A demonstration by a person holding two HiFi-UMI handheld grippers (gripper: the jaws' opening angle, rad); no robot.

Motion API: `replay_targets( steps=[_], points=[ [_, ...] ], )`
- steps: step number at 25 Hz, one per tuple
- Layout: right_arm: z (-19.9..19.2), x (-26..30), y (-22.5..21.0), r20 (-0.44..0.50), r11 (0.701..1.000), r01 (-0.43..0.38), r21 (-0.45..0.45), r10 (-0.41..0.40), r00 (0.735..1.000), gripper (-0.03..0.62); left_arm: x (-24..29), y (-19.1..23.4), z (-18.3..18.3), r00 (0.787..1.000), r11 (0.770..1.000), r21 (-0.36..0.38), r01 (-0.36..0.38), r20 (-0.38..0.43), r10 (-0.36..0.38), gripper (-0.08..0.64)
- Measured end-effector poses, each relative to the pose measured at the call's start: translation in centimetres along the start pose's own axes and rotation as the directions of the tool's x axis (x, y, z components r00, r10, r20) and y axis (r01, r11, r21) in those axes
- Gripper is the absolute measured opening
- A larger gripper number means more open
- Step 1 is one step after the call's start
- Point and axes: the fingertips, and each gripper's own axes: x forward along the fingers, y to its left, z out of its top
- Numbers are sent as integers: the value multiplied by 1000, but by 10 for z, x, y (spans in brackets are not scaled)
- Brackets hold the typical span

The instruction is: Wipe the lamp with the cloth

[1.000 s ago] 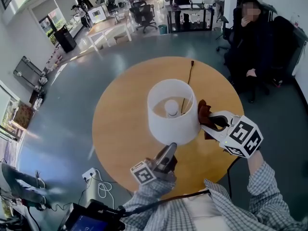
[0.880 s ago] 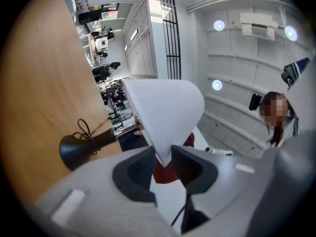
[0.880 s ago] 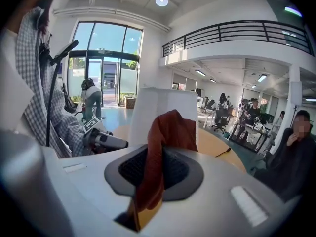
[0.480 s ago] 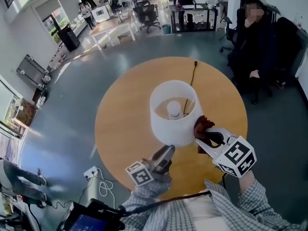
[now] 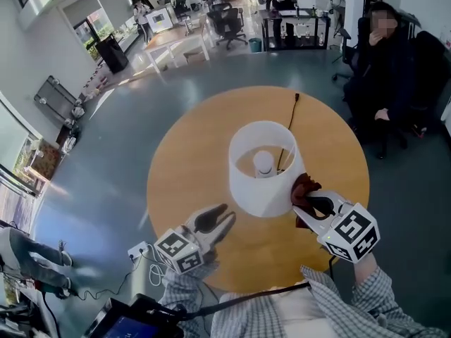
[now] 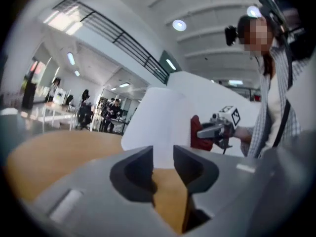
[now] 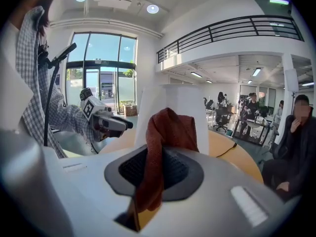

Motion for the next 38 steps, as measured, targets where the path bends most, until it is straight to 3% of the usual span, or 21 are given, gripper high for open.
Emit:
replay_targets(
  steps=[3, 6, 9, 11, 15, 18, 21, 24, 26, 30, 38],
  points=[
    [-1, 0, 0, 2, 1000, -8, 0, 8, 1000, 63, 3, -4, 31, 996, 973, 230, 35, -92, -14, 139],
    [-2, 2, 2, 7, 1000, -9, 2, 9, 1000, 63, 6, -9, 60, 984, 905, 414, 97, -178, -24, 161],
    [-4, 1, 3, 8, 1000, -11, 1, 11, 1000, 63, 14, -15, 77, 955, 784, 590, 193, -298, -11, 172],
    [-5, 0, 1, 9, 1000, -13, 2, 13, 1000, 63, 20, -22, 83, 913, 694, 659, 290, -408, 6, 172],
    [-6, -2, -4, 7, 1000, -14, 2, 14, 1000, 63, 33, -38, 94, 812, 555, 683, 475, -583, 22, 172],
    [-4, 0, -3, 4, 1000, -14, 4, 14, 1000, 63, 42, -42, 97, 741, 460, 676, 576, -669, 55, 172],
    [-5, 1, -4, 1, 1000, -16, 3, 16, 1000, 63, 53, -45, 87, 655, 371, 642, 671, -748, 110, 172],
    [-4, 3, -3, -6, 1000, -17, -5, 17, 1000, 63, 59, -43, 76, 579, 305, 604, 736, -796, 177, 150],
    [-4, 4, -4, -11, 1000, -15, -9, 15, 1000, 63, 63, -40, 73, 554, 282, 589, 757, -808, 200, 138],
    [-6, 3, -8, -16, 1000, -9, -13, 8, 1000, 63, 68, -42, 70, 560, 268, 590, 762, -808, 186, 131],
    [1, -3, -9, 1, 1000, 7, -16, -7, 1000, 63, 68, -44, 73, 637, 232, 645, 728, -762, 117, 100]
  ],
)
